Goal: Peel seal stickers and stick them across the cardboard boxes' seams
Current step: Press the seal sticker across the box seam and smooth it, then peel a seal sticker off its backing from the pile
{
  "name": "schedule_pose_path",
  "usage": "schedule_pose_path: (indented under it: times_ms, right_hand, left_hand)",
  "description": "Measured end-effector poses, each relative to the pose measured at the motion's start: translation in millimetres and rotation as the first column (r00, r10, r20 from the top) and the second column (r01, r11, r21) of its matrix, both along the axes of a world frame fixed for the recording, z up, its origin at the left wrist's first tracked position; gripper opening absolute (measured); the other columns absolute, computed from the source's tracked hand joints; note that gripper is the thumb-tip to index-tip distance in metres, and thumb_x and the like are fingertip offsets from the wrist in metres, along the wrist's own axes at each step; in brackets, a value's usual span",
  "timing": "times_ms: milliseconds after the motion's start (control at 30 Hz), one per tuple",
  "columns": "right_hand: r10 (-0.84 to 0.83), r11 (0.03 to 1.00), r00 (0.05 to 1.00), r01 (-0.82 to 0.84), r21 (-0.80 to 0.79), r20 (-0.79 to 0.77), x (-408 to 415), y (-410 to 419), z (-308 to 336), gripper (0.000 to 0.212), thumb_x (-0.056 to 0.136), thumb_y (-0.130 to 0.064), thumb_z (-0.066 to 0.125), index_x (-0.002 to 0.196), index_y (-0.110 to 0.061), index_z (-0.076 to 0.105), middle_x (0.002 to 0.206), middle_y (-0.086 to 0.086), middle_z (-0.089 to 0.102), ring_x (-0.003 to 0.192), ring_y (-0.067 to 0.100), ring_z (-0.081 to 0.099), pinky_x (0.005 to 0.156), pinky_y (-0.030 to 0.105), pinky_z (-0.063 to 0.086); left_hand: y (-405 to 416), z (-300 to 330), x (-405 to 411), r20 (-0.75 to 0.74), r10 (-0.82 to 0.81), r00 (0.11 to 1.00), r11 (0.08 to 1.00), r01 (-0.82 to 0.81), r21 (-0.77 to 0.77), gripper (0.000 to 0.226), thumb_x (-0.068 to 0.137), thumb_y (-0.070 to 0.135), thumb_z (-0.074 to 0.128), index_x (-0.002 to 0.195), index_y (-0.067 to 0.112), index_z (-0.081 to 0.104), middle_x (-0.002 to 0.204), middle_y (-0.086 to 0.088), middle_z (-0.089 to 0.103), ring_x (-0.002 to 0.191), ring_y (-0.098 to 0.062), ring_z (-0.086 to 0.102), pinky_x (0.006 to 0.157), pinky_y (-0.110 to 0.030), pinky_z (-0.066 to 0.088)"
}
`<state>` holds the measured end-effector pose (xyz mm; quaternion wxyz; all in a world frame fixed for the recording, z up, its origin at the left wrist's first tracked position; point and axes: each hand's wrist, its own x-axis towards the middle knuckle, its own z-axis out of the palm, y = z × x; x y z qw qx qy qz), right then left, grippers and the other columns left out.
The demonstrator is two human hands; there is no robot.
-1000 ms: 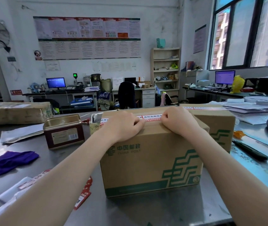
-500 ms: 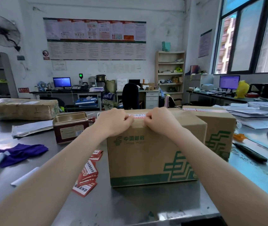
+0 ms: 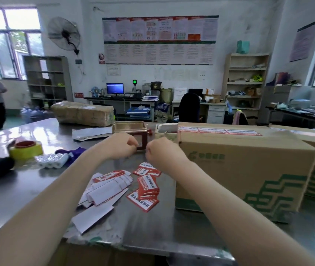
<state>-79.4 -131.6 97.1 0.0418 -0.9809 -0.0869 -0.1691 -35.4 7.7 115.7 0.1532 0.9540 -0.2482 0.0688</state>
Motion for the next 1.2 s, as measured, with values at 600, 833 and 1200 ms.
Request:
schedule_pose_path:
  times_ms: [600, 833, 1200]
  right_hand:
    - [-0.317, 0.885, 0.907, 0.388, 0.258, -0.277, 74.5, 5.7, -144.2, 0.052, 0.088, -0.047, 0.056, 0.123, -0.009, 0.055, 0.123, 0.014, 0.052, 0.113, 0.030, 0.050, 0.090, 0.038, 0.045]
    - [-0.323, 0.832, 0.890, 0.429, 0.351, -0.321, 87.9, 0.1, -150.4, 0.060, 0.080, -0.050, 0.066, 0.122, -0.010, 0.053, 0.120, 0.014, 0.053, 0.112, 0.029, 0.050, 0.091, 0.038, 0.045]
    - [-0.256, 0.803, 0.902, 0.398, 0.443, -0.347, 86.6, -10.3, -151.8, 0.062, 0.074, -0.043, 0.075, 0.120, -0.007, 0.056, 0.117, 0.013, 0.060, 0.105, 0.028, 0.059, 0.089, 0.035, 0.050]
  left_hand:
    - [-14.2, -160.1, 36.3, -0.206, 0.140, 0.969, 0.927, -0.202, -0.317, 0.040, 0.089, 0.006, 0.043, 0.127, 0.013, 0.053, 0.124, -0.009, 0.062, 0.113, -0.026, 0.056, 0.094, -0.029, 0.041]
    - [-10.6, -176.4, 43.8, -0.089, 0.122, 0.989, 0.919, -0.146, -0.365, 0.044, 0.085, 0.005, 0.040, 0.126, 0.017, 0.053, 0.120, -0.005, 0.064, 0.112, -0.022, 0.058, 0.097, -0.036, 0.045]
    - [-10.4, -179.5, 42.4, -0.099, 0.161, 0.982, 0.868, -0.188, -0.459, 0.035, 0.096, 0.017, 0.044, 0.131, 0.019, 0.048, 0.129, -0.002, 0.057, 0.113, -0.014, 0.054, 0.087, -0.019, 0.040]
